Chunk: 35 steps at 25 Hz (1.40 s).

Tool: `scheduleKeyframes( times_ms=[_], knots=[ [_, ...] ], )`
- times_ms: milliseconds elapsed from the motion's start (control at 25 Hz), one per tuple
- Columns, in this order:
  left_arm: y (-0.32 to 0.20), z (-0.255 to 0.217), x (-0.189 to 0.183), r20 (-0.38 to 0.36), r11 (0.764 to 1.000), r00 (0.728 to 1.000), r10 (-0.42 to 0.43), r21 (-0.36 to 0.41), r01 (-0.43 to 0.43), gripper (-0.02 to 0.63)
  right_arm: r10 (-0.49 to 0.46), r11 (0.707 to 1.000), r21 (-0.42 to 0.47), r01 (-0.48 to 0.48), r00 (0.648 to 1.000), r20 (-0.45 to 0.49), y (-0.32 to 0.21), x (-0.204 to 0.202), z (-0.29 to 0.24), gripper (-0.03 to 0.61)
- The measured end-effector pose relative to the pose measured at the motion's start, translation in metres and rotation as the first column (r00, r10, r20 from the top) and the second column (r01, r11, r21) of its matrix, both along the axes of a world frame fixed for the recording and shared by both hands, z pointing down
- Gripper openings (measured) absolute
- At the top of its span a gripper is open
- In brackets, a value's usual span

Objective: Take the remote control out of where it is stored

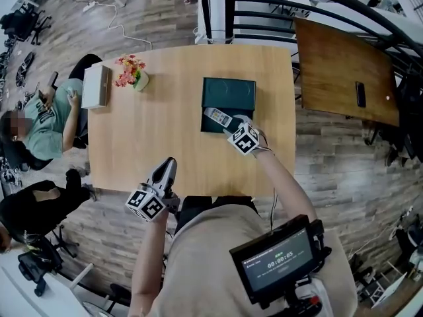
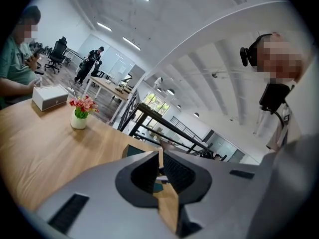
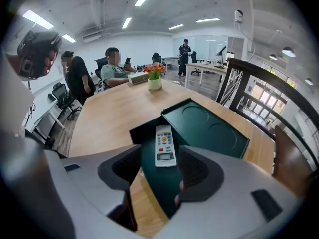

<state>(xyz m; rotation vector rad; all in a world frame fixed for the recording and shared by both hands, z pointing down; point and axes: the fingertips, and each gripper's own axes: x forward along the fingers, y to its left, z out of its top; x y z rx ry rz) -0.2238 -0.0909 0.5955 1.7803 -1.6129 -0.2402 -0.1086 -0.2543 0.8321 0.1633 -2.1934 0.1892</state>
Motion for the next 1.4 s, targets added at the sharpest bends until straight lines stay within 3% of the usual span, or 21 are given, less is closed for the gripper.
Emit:
scheduleKeyframes(
  times_ms=[280,640,1040,1400],
  knots=[
    [0.002,0.008,-0.009,-0.005,1.000,1.000,-0.004,-0.025,0.003,0.008,-0.070,0.997,-0.021,0.068,0.994,-0.089,-0.006,-0.013,0.058,0.222],
    [0.011,0.026,-0.011,-0.030,0.998,0.999,-0.030,-0.063,0.028,0.008,-0.115,0.993,-0.028,0.112,0.981,-0.158,-0.001,-0.029,0.097,0.258],
    [0.030,0.026,-0.025,-0.020,0.994,0.996,-0.088,-0.070,0.087,0.008,-0.156,0.980,0.090,0.177,0.965,-0.209,-0.011,-0.034,0.108,0.258],
    [0.039,0.022,-0.021,-0.005,0.992,0.994,-0.106,-0.075,0.105,0.008,-0.090,0.988,0.102,0.113,0.975,-0.203,-0.017,-0.031,0.116,0.290]
  ],
)
